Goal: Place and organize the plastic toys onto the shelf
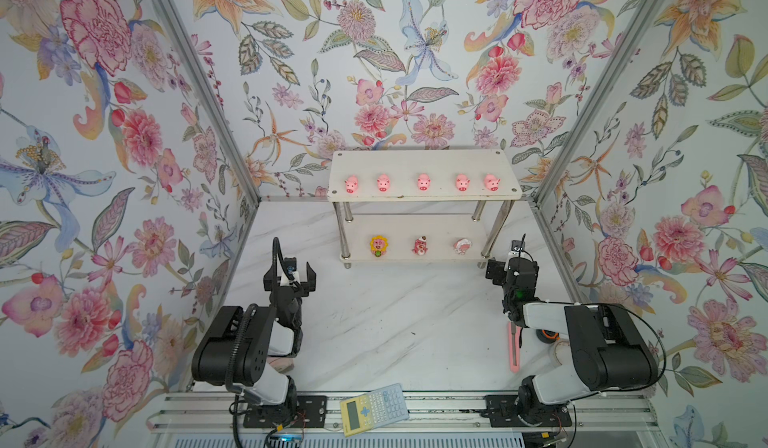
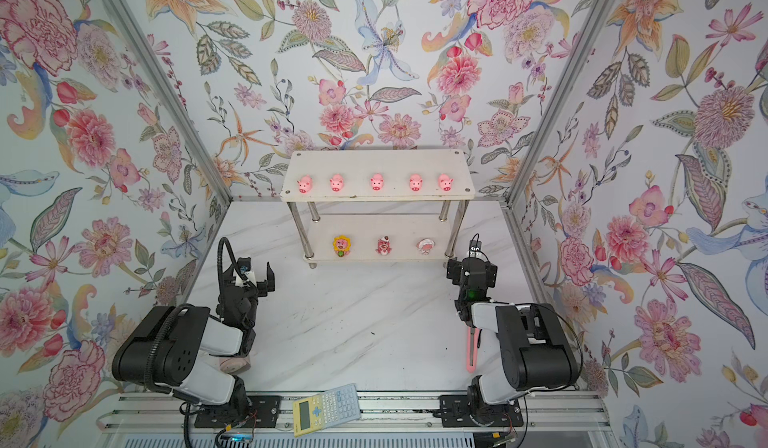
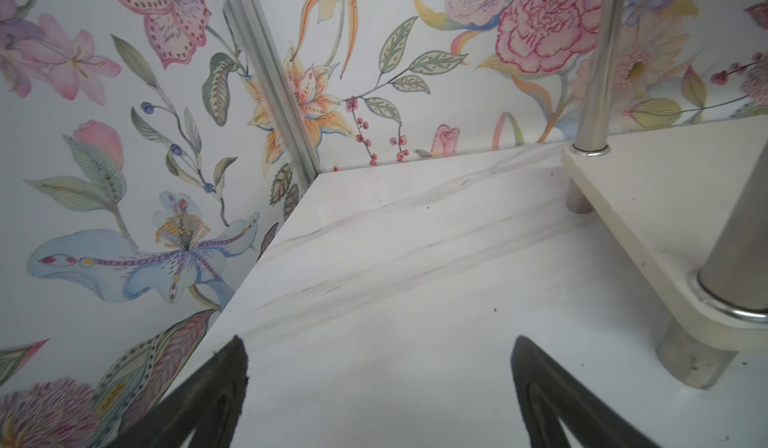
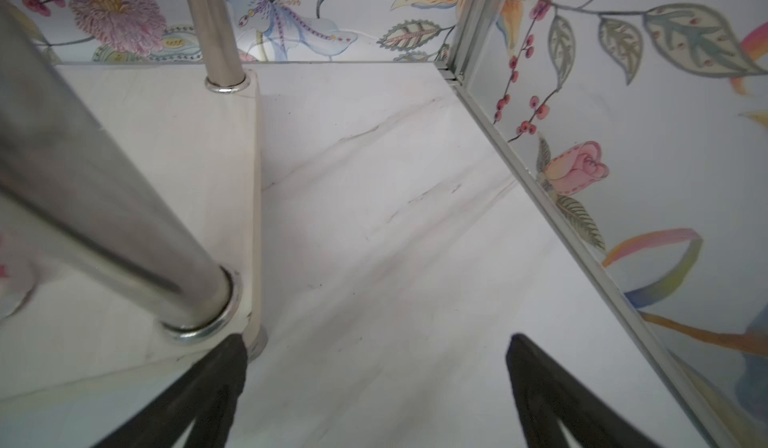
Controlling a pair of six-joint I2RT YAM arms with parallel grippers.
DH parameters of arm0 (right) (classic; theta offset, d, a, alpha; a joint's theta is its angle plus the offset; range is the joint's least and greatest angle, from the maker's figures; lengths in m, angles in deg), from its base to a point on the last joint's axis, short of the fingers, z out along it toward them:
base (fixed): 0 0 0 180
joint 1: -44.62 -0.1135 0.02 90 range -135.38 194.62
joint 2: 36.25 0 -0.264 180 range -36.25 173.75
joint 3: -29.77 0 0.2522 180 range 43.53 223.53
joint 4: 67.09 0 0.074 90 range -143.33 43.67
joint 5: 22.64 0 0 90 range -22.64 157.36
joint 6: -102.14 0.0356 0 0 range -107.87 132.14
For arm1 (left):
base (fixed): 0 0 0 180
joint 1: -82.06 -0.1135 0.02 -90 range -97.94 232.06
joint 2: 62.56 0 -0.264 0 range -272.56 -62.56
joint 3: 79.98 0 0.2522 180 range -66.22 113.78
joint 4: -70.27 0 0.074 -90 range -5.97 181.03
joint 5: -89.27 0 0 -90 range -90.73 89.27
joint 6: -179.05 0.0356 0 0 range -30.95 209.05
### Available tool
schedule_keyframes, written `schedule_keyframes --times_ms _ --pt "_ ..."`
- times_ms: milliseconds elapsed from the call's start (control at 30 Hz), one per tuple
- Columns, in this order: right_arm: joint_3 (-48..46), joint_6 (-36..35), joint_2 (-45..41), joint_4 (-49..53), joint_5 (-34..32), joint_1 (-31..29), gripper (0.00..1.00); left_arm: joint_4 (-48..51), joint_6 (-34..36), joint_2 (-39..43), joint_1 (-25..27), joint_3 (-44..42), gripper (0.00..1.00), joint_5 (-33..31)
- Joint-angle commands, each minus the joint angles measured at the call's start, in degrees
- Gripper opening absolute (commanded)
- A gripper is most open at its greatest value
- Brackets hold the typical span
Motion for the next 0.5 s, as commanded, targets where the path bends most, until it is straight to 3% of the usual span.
schedule_keyframes --times_ms 0,33,67,133,267,467 --pt "-8.8 -0.7 -0.3 -17.3 8.6 3.0 0.99 -0.6 0.0 0.5 -0.3 1.3 0.99 4.5" --pt "-12.7 -0.5 3.1 -30.6 8.3 3.9 0.99 -1.3 -0.1 0.4 -0.4 1.3 0.99 4.2" --pt "-14.9 -0.1 3.1 -34.0 7.4 3.8 0.99 -1.4 -0.1 0.4 -0.3 1.3 0.99 4.2" --pt "-13.5 0.6 0.1 -26.2 6.7 3.7 0.99 -1.4 -0.1 0.4 -0.3 1.3 1.00 4.1" --pt "-9.1 -2.1 1.2 -20.1 5.0 1.1 0.99 -1.0 0.0 0.4 -0.4 1.3 0.99 4.1" --pt "-8.7 -2.9 1.9 -20.5 6.8 1.3 0.99 -0.8 -1.3 0.4 -0.3 1.5 0.99 0.1"
